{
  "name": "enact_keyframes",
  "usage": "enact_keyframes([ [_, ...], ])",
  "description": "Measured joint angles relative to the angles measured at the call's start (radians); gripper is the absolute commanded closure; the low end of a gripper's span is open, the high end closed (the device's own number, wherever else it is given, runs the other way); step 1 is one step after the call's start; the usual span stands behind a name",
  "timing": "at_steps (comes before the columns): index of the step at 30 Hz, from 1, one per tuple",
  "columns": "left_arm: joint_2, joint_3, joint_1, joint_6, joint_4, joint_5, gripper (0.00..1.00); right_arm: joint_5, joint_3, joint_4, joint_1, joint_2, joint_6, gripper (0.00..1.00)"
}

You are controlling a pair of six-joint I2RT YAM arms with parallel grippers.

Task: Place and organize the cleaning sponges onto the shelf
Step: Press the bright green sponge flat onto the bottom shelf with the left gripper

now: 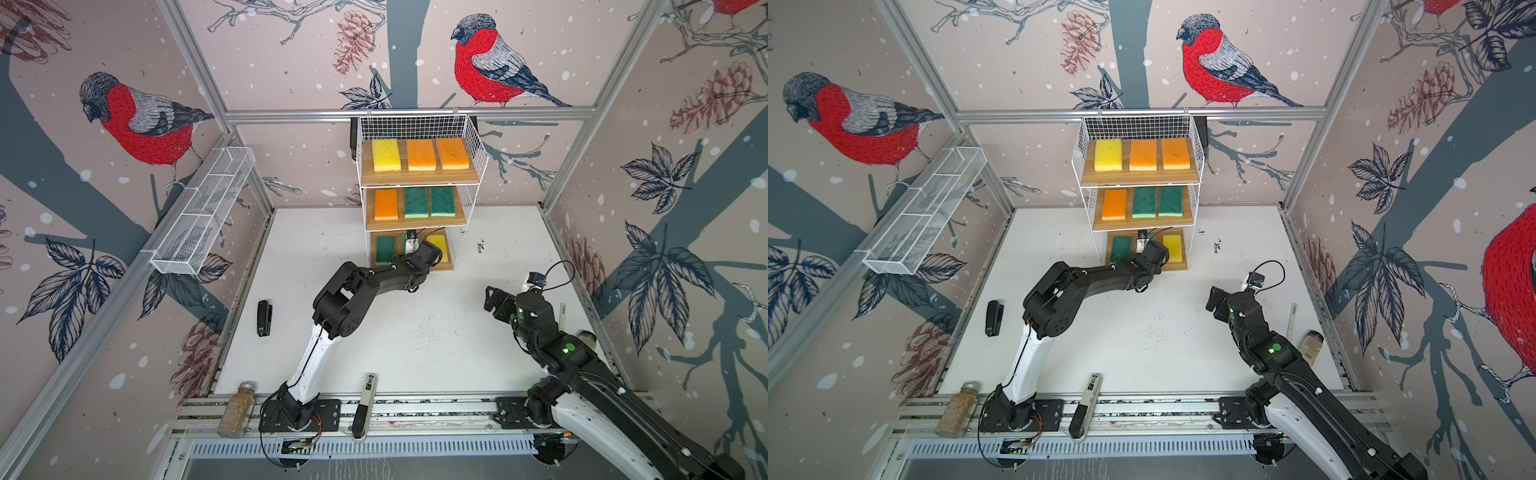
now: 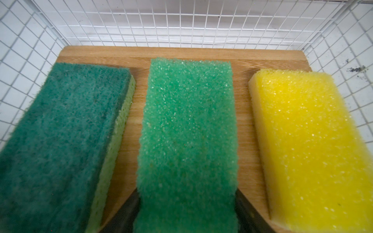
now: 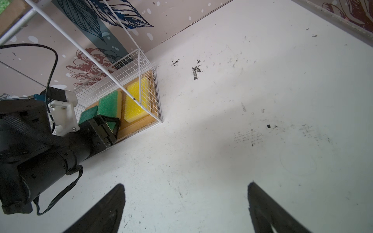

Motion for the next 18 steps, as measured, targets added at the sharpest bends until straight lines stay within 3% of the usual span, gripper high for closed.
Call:
enact_keyframes([
  [18, -0.002, -0.006, 0.000, -0.008, 0.000, -0.008, 0.31, 0.000, 0.001, -0.005, 0.000, 0.016, 0.000, 0.05],
])
